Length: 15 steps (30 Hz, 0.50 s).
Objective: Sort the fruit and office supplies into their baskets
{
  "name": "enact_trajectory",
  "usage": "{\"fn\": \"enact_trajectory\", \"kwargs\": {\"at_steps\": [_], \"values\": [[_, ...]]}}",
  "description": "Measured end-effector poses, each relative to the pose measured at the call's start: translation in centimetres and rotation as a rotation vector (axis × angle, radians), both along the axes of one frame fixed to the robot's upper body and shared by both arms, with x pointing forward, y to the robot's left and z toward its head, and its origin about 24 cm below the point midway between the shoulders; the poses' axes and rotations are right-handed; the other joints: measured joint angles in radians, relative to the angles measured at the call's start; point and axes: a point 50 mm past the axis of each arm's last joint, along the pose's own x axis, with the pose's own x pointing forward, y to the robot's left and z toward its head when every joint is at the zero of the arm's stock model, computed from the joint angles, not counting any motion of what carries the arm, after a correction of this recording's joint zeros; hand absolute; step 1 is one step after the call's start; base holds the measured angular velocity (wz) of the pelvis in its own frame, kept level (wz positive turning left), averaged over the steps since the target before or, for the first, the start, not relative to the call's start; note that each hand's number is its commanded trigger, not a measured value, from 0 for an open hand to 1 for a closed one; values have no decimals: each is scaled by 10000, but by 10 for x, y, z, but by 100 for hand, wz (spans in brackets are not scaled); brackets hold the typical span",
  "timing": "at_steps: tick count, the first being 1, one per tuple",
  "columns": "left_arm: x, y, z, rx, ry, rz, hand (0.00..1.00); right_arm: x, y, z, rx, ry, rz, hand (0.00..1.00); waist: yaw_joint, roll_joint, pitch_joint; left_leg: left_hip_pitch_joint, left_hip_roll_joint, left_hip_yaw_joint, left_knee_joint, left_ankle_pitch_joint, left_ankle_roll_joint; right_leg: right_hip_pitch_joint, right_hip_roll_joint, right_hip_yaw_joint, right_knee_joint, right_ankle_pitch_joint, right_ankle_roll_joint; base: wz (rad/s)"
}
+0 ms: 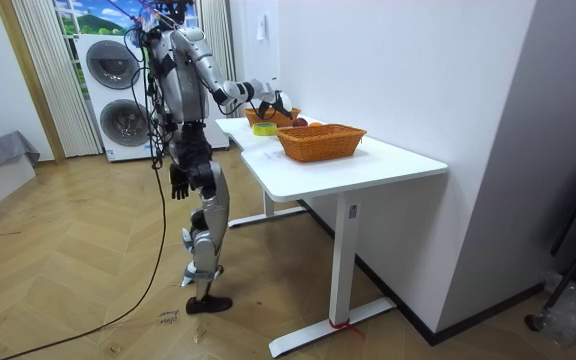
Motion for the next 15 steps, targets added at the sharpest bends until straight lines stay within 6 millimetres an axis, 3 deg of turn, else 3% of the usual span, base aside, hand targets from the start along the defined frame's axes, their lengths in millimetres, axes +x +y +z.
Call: {"fn": "enact_trajectory", "kwargs": {"at_steps": [15], "values": [[-2, -1, 0, 5, 143, -132, 0, 4, 3, 5, -415, -303, 134, 0, 18, 4, 14, -15, -1, -53, -14, 0, 0, 1, 6, -21, -3, 0, 0, 1]]}}
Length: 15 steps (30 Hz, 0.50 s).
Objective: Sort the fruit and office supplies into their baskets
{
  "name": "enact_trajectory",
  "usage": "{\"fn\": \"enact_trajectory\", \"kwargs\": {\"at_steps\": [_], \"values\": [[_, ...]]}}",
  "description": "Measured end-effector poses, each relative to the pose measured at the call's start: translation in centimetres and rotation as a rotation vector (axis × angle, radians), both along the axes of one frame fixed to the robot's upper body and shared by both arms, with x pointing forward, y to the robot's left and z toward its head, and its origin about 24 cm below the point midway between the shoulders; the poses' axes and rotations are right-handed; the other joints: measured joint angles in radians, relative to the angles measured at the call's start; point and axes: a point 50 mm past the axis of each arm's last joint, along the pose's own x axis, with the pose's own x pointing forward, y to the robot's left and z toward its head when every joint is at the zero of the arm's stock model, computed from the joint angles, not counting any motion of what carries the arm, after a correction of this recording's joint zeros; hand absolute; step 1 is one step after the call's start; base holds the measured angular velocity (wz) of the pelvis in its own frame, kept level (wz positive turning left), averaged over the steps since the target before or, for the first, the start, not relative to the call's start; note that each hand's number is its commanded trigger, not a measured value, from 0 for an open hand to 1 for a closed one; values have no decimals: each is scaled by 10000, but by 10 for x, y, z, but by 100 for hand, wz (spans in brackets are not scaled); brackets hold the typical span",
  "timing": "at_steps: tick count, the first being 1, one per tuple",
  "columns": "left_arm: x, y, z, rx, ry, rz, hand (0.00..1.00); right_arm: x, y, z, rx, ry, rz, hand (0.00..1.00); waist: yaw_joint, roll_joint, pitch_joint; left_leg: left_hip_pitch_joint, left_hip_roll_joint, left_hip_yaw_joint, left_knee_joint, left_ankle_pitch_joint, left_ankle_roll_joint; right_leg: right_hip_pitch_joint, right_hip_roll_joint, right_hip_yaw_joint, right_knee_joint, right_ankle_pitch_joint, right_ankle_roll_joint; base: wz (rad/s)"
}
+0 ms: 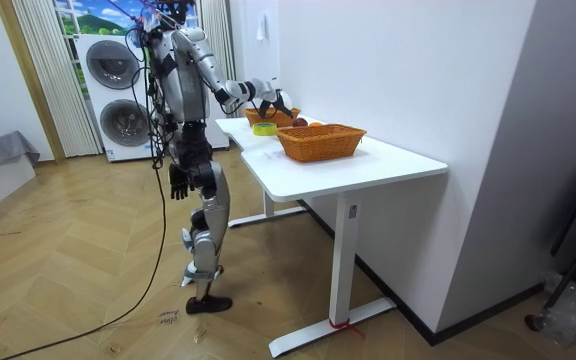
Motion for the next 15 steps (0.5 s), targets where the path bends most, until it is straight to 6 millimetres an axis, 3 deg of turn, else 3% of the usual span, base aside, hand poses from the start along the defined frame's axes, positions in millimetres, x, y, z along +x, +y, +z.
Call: {"fn": "enact_trajectory", "kwargs": {"at_steps": [10, 15], "values": [[0, 0, 0, 3, 6, -1, 0, -2, 5, -5, -624, 78, 140, 0, 21, -38, 0, -13, 0, 0, -10, 0, 0, -5, 7, 10, 2, 0, 0, 0], [1, 0, 0, -3, 18, -87, 0, -2, 5, -6, -738, 136, 130, 0, 199, -48, -8, 1, 4, 4, 22, 0, 0, 5, 7, 9, 5, 0, 0, 0]]}}
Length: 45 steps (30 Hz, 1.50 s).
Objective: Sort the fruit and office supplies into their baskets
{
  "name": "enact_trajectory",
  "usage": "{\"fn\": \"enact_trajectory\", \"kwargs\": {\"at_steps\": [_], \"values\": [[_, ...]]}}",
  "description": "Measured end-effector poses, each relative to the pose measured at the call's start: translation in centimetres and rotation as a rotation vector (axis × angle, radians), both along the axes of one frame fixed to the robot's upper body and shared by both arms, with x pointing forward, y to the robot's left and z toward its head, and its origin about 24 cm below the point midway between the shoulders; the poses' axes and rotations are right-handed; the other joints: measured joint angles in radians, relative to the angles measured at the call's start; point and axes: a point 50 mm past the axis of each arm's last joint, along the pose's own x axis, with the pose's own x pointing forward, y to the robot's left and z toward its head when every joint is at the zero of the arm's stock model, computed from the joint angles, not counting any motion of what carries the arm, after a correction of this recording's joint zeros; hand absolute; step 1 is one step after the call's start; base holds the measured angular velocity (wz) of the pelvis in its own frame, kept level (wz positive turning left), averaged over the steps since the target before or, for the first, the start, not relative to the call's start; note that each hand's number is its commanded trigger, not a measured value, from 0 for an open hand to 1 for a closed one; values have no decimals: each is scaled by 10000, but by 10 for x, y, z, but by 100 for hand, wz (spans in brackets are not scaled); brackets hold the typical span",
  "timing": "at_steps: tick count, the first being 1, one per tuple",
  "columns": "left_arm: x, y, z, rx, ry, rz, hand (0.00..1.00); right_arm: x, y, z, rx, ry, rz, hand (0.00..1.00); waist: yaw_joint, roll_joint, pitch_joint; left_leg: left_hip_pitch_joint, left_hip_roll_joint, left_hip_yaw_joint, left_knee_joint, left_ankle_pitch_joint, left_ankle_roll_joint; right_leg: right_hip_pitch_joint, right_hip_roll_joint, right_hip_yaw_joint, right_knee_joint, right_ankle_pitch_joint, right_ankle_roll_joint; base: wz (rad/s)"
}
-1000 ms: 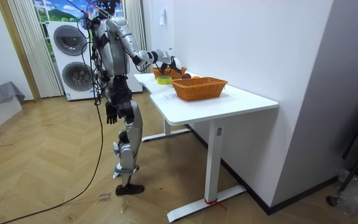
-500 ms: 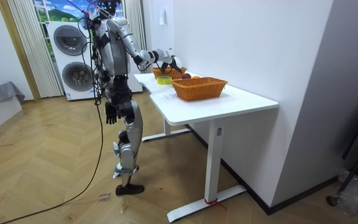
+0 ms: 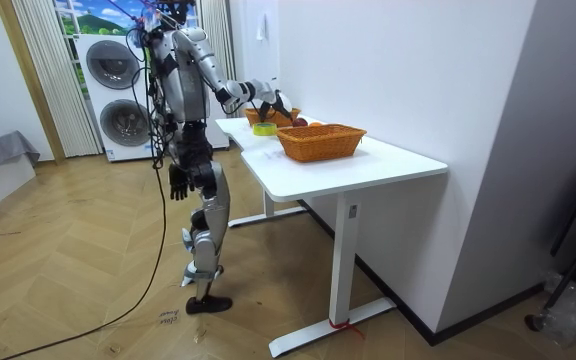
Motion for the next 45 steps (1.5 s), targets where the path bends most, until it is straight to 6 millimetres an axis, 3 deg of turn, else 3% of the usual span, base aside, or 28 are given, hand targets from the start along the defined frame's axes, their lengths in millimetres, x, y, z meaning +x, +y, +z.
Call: {"fn": "enact_trajectory", "kwargs": {"at_steps": [6, 20, 35, 45], "values": [[-2, -1, 0, -47, 261, -66, 0, 3, 10, -11, -479, 714, 476, 0, 74, 26, 19, 10, 2, -99, 142, -2, 1, 114, -25, -97, -2, 0, 0, 6], [-1, -2, 0, 72, 512, -159, 0, 8, 5, -21, -784, 1410, 380, 0, 292, 67, 40, -7, -2, -151, 161, 31, -50, 151, 2, -207, 0, -1, 0, 1], [-4, -1, 0, 205, 646, -156, 0, 8, 10, -21, -594, 1284, 248, 0, 299, 68, 40, -3, -6, -175, 165, 31, -49, 177, -1, -241, -1, -1, 0, 0], [-3, 0, 1, 283, 634, -172, 0, 9, 13, -18, 519, 1521, 218, 0, 281, -13, -18, -2, -17, -244, 175, 36, -48, 207, 2, -188, 0, -1, 0, 1]]}}
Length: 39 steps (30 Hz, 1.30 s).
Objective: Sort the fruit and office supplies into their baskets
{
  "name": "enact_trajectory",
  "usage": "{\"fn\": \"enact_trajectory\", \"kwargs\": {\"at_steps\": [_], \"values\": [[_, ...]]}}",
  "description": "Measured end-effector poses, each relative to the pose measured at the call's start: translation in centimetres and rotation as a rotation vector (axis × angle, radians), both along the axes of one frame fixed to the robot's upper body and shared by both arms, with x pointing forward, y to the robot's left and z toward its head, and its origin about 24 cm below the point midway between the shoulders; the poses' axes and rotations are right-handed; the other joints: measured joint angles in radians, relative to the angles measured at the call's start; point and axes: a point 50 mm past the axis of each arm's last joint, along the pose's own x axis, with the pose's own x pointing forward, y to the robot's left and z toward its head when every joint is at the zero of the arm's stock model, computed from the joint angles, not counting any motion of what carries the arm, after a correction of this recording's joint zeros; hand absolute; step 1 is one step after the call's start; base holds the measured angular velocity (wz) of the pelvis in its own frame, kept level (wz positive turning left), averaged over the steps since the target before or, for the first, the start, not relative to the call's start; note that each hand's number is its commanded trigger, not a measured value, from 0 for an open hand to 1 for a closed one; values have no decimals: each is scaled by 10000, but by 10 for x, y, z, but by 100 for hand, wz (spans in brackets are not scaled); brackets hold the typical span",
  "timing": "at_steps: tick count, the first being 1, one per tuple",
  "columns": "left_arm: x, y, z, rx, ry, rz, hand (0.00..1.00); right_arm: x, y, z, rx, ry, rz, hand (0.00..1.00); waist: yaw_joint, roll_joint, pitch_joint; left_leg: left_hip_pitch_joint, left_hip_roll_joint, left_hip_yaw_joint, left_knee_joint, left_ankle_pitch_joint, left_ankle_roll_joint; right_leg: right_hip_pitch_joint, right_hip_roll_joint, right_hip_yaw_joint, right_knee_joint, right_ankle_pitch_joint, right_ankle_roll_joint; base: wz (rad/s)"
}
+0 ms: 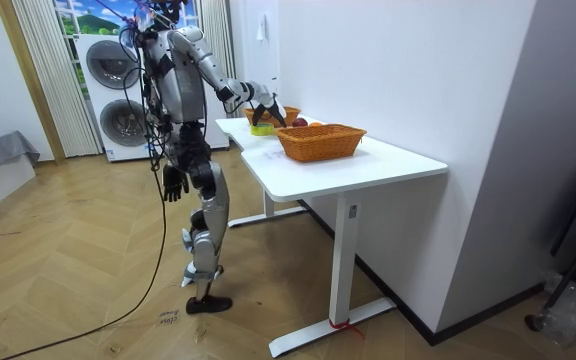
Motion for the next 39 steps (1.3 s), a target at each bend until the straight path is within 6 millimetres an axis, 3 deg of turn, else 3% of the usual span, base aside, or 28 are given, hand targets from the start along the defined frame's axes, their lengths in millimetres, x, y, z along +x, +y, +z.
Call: {"fn": "enact_trajectory", "kwargs": {"at_steps": [8, 35, 39], "values": [[-1, 1, 0, 23, 23, -1, 0, 14, -1, 22, 10, -783, -157, 0, -62, 0, 1, -3, -35, -162, 0, 13, -2, 61, -1, -23, -3, 0, 0, 5], [-1, 1, 0, 27, 27, 27, 0, 15, -3, 22, -96, -828, -244, 0, -240, 10, 6, -13, -44, -204, -2, 15, 2, 72, -10, -88, -13, 0, 0, 1], [-1, 1, 0, 27, 22, 31, 0, 15, -7, 14, -291, -538, -430, 0, -226, 6, 3, 5, -65, -216, -3, 15, 2, 134, -9, -91, -101, 0, 0, 0]]}}
